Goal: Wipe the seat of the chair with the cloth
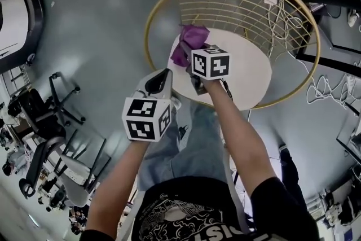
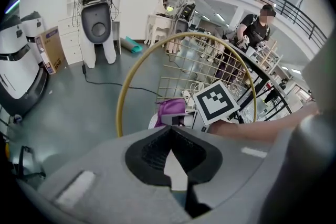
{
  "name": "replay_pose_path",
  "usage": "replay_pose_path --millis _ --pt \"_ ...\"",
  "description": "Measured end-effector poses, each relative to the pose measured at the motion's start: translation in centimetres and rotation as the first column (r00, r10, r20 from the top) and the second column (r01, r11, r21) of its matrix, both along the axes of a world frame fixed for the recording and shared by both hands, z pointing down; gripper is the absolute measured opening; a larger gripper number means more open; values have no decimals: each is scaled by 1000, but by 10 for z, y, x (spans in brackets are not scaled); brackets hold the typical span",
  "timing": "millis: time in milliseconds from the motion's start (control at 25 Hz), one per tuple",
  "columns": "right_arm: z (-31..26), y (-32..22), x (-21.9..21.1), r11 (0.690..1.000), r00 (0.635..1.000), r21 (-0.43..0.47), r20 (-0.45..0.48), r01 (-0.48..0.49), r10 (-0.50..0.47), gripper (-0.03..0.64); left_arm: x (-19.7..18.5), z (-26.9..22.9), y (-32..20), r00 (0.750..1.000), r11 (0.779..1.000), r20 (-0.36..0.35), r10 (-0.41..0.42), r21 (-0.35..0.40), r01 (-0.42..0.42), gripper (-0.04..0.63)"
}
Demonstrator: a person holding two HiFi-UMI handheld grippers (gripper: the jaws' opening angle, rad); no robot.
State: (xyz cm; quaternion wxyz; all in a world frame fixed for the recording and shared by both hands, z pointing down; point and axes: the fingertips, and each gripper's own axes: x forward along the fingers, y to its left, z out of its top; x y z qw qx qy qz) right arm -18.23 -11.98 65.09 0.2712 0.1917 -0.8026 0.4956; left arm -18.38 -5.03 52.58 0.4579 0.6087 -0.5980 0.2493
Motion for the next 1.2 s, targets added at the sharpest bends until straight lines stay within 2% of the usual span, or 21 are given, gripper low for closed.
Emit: replay_pose_path --millis 360,640,1200 --pt "17 -25 59 987 987 -53 -49 -154 152 58 24 8 -17 998 998 -3 64 -10 -64 0" --pt "29 -48 120 965 964 -60 -94 -254 248 58 62 17 -40 993 992 -10 121 -19 -121 0" --pt "31 -46 223 875 859 -3 -196 -484 474 58 93 25 -40 977 977 -18 211 -19 -211 0"
